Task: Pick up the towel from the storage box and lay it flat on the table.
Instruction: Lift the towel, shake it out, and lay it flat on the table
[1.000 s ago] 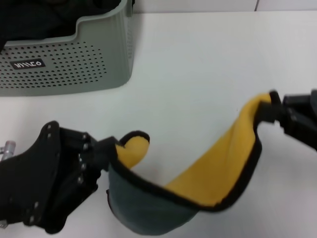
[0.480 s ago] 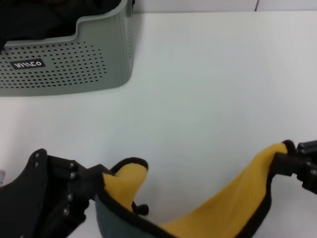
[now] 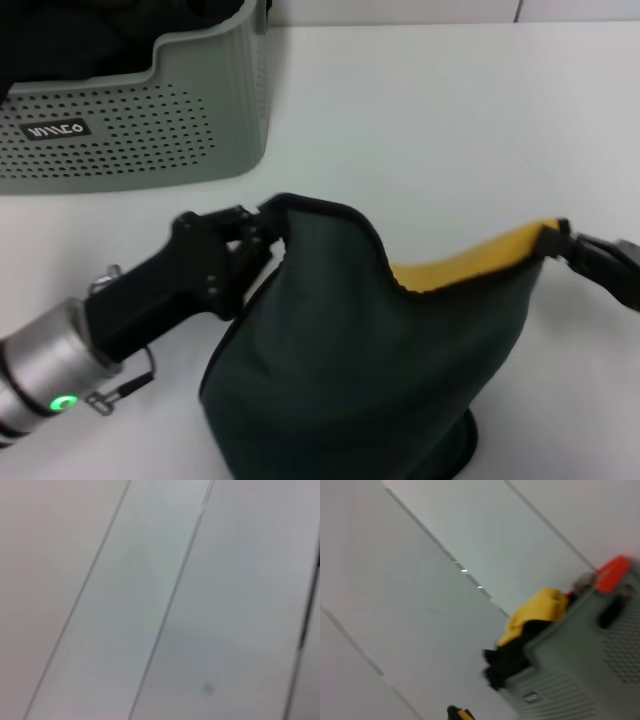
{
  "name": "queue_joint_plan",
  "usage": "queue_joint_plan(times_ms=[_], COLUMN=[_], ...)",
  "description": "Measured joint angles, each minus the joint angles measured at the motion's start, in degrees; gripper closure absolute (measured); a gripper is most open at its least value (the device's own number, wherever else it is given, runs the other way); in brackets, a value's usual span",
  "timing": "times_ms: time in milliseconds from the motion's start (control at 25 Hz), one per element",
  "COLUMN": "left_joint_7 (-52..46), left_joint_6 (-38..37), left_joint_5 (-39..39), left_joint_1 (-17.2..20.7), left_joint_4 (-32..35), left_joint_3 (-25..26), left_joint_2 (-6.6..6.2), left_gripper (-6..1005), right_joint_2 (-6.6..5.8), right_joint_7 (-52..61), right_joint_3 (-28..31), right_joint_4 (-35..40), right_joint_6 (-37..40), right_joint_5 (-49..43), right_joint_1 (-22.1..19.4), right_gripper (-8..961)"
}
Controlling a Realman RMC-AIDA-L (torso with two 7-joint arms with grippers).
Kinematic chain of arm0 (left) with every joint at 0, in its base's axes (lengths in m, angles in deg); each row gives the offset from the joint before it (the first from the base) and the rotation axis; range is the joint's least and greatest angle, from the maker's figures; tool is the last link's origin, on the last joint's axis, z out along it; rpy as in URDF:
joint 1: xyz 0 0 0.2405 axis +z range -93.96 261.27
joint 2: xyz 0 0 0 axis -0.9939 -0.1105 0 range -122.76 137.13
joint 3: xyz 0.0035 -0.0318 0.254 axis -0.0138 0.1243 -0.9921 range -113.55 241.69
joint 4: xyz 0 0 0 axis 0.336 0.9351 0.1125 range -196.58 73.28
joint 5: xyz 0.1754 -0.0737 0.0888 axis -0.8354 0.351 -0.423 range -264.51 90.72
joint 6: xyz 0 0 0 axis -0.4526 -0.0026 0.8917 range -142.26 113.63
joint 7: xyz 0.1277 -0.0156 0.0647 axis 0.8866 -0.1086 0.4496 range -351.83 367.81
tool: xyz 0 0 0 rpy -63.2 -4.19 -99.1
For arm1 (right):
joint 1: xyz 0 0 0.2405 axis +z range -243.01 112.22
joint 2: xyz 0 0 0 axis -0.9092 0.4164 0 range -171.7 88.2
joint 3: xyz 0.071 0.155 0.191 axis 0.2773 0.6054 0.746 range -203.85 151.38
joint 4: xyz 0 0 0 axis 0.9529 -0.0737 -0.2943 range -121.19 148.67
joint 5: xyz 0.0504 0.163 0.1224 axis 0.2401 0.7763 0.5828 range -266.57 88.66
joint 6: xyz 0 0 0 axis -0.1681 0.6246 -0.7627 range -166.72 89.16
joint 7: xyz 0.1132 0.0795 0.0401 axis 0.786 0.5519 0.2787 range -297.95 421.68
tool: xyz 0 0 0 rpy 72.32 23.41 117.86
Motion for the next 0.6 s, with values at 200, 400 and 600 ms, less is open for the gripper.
queue_joint_plan(times_ms=[200, 400, 600], left_joint_7=[1.15, 4.13, 9.50], left_joint_6=[8.44, 11.33, 14.72], left_joint_5=[1.45, 8.38, 11.01], left_joint_1=[-1.11, -0.83, -0.68], left_joint_4=[2.98, 4.66, 5.49], left_joint_3=[0.08, 0.15, 0.19], left_joint_2=[1.38, 1.20, 1.06], left_gripper=[983, 983, 983], right_joint_2=[0.64, 1.97, 2.30], right_joint_7=[-2.42, -2.44, -1.76], right_joint_3=[0.51, 0.65, 0.42], right_joint_4=[-4.73, -4.97, -5.51], right_joint_6=[10.04, 21.41, 28.91], right_joint_5=[0.42, 0.52, 0.54], right_joint_1=[6.44, 11.90, 16.77], right_gripper=[931, 930, 930])
